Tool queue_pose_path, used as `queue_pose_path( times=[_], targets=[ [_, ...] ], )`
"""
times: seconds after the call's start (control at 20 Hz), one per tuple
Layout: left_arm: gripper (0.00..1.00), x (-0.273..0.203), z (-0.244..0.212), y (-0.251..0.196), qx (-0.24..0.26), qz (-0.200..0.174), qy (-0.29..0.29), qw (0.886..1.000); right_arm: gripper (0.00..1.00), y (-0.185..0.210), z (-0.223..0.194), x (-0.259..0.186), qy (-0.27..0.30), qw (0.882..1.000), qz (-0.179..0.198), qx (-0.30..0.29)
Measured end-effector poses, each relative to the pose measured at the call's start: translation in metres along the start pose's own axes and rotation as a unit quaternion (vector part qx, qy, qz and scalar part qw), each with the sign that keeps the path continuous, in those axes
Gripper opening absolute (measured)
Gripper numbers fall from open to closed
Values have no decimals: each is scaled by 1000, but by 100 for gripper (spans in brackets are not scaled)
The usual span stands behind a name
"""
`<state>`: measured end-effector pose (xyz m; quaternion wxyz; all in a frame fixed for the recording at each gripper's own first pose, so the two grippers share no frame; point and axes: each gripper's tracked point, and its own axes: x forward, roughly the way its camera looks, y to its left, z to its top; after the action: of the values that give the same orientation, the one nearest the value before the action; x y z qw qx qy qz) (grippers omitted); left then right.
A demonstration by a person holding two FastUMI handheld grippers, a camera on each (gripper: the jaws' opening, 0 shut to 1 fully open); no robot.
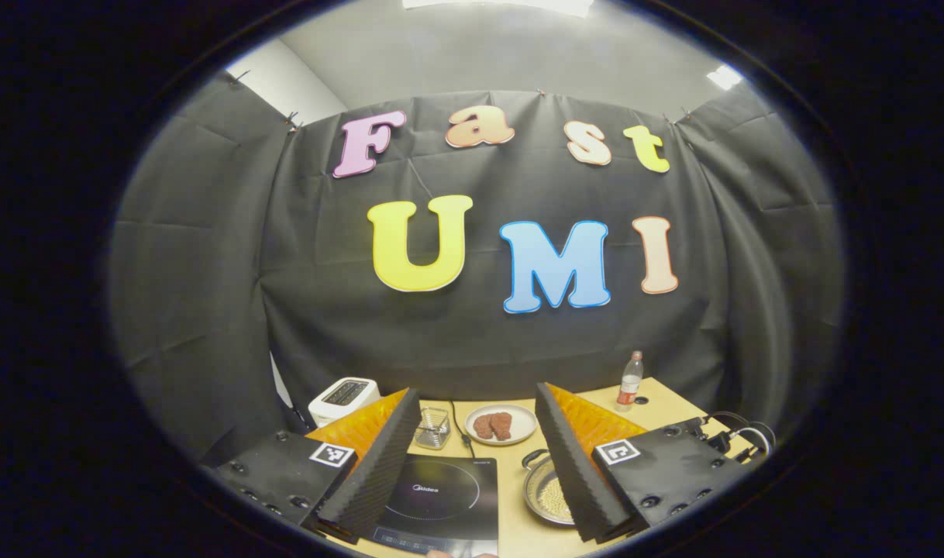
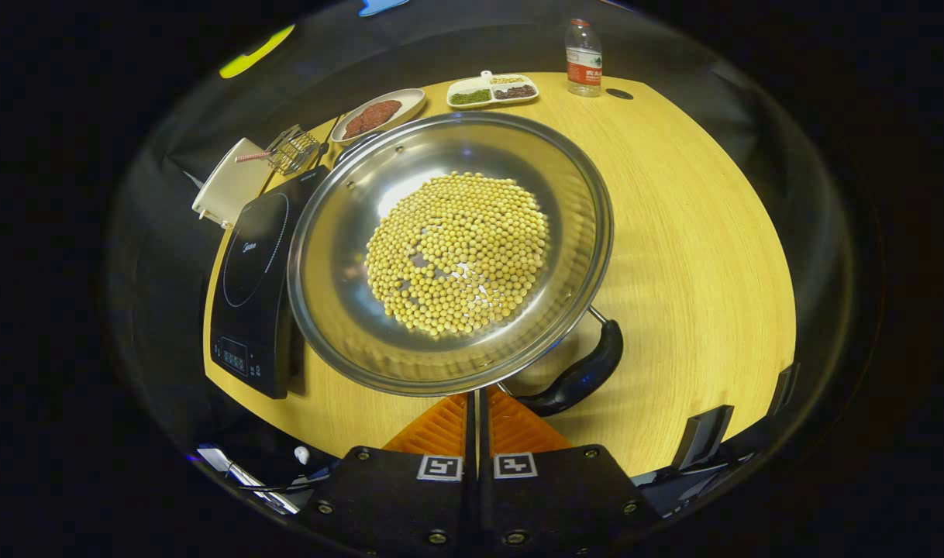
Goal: First push the handle of the pot to place it horizontally, then grasp the pot with both hands and set it on the induction cooktop.
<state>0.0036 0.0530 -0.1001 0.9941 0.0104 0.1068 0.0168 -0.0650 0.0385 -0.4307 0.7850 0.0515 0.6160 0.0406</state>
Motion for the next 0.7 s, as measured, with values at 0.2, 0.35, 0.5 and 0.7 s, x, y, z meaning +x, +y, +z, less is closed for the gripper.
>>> queue_pose_path(
  times=[0.2, 0.35, 0.5, 0.7],
  targets=[
    [99, 4, 3, -21, 9, -13, -1, 1000, 1, -16, 7, 1, 1, 1000, 0, 9],
    [100, 7, 7, -34, 13, -18, -3, 1000, 1, -28, 13, 1, -2, 1000, -8, 3],
    [98, 9, 5, -44, 14, -20, -1, 1000, 1, -39, 19, 2, -5, 1000, -10, 2],
    [100, 14, 3, -58, 11, -20, 4, 1000, 0, -59, 30, 3, -5, 1000, -19, -2]
  ],
)
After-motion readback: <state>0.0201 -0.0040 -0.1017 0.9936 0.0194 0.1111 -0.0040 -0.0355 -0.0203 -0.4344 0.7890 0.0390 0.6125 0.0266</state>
